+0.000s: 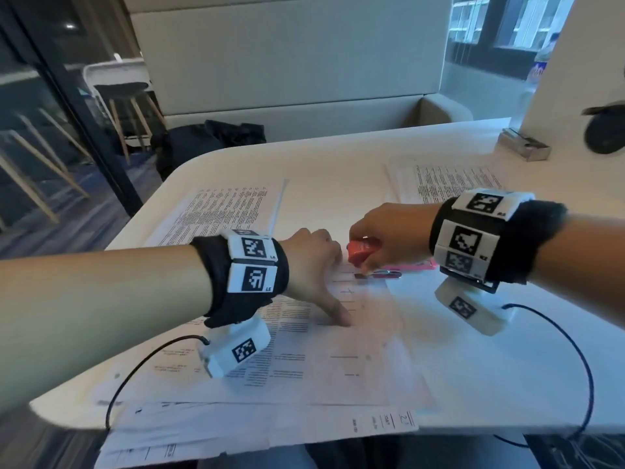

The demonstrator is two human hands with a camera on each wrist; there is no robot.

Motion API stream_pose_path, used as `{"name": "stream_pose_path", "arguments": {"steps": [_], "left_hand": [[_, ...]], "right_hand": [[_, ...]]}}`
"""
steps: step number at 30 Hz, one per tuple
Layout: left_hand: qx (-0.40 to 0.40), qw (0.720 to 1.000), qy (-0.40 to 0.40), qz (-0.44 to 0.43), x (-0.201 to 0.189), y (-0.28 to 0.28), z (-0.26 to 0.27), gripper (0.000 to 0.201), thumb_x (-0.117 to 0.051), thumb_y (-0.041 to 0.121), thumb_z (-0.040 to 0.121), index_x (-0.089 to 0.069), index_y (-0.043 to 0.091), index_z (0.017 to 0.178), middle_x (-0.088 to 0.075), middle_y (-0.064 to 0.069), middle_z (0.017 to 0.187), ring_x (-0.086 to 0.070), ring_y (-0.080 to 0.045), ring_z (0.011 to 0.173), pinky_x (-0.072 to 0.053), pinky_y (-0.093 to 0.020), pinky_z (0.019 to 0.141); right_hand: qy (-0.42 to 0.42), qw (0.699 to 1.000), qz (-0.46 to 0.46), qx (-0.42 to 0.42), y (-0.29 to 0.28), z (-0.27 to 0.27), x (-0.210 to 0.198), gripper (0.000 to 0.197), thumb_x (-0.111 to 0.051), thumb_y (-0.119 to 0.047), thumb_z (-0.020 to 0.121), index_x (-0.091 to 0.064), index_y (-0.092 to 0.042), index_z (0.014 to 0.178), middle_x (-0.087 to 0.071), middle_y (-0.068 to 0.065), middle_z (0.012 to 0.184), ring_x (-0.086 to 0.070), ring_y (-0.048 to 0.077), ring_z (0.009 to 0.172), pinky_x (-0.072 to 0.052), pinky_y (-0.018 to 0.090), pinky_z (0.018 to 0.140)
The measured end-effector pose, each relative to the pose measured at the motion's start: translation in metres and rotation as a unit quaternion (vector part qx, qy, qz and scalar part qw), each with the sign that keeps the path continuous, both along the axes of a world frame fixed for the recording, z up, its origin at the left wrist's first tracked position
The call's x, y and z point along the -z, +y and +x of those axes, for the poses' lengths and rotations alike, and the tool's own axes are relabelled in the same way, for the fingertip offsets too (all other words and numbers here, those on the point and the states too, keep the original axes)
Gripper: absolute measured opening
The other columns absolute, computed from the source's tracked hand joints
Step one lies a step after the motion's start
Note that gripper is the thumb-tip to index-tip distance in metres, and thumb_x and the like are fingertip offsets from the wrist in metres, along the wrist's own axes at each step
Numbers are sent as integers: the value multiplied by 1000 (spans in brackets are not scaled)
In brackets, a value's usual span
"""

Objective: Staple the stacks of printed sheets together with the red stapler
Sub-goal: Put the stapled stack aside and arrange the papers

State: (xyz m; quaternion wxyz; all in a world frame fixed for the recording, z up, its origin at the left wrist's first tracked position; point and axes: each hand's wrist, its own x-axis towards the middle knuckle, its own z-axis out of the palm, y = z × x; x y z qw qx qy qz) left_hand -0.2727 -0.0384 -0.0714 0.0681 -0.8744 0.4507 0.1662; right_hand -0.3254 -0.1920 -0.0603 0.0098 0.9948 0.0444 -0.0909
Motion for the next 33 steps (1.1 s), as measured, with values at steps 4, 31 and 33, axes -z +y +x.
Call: {"name": "stream_pose_path", "arguments": {"steps": [4, 31, 33], "left_hand": [[17, 997, 23, 68, 9, 1, 1, 117, -61, 76, 65, -8, 16, 151, -8, -6, 157, -6, -31, 145, -18, -43, 118], [-2, 996, 58, 74, 20, 7, 3, 115, -50, 82, 67, 20, 36, 146, 27, 3, 156, 26, -24, 143, 4, -54, 117], [9, 996, 59, 71, 21, 7, 3, 109, -49, 81, 70, 14, 38, 147, 24, 5, 156, 27, -24, 142, 6, -52, 116]], "right_hand": [[6, 1000, -12, -28, 3, 2, 14, 36, -69, -46, 80, -61, -23, 106, -50, -9, 86, -48, 13, 87, -38, 28, 73], [56, 995, -14, -77, 5, 8, 23, 35, -64, -44, 86, -50, -21, 109, -48, -1, 97, -50, 17, 89, -45, 33, 80], [24, 993, -5, -114, 4, 7, 24, 35, -66, -41, 86, -51, -21, 109, -45, -4, 94, -46, 16, 86, -43, 32, 79]]}}
